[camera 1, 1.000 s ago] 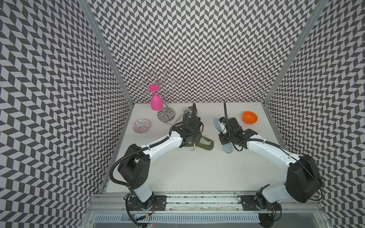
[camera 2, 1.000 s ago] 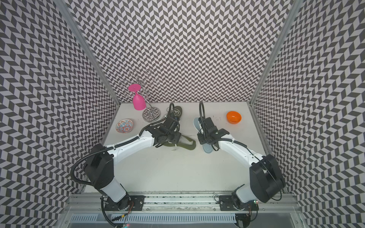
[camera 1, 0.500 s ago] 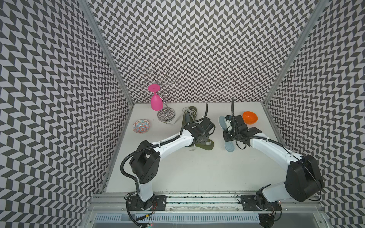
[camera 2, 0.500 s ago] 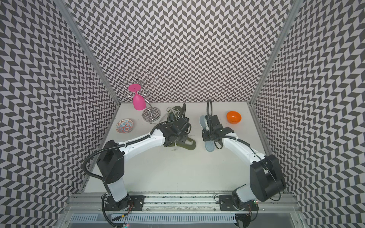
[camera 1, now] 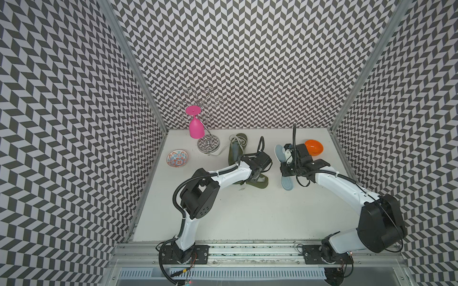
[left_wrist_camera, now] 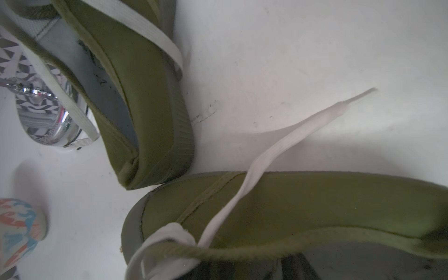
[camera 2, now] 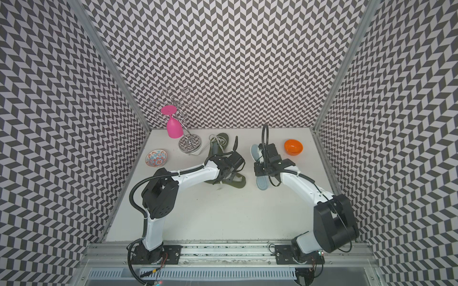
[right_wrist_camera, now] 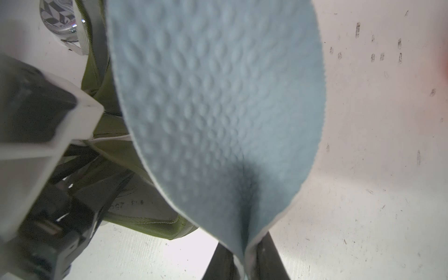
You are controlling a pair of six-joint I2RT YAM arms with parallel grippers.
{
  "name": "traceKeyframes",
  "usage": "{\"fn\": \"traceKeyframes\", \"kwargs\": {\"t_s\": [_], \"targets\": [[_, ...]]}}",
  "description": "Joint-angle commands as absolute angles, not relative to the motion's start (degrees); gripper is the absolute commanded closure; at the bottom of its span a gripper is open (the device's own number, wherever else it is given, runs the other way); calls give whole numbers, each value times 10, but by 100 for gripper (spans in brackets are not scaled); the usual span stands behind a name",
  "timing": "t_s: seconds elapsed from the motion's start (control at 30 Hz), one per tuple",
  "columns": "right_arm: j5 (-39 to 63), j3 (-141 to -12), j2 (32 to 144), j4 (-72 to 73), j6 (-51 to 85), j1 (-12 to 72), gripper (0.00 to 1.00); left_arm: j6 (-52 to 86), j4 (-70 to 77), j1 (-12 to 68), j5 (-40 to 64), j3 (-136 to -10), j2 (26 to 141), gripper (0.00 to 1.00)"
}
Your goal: Insert the insole into the shoe
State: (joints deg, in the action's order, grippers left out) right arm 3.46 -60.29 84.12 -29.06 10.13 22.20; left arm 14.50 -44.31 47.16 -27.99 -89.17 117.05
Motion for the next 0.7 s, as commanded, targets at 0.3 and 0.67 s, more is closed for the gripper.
{"fn": "traceKeyframes", "kwargs": {"t_s": [0.3,0.67], "targets": [[105,-617,827,-282,98,220,82,111,-458,450,-316,-899,1165,100],[187,-594,807,-350,110,253,81,73,-324,432,-144,-811,1040,100]]}}
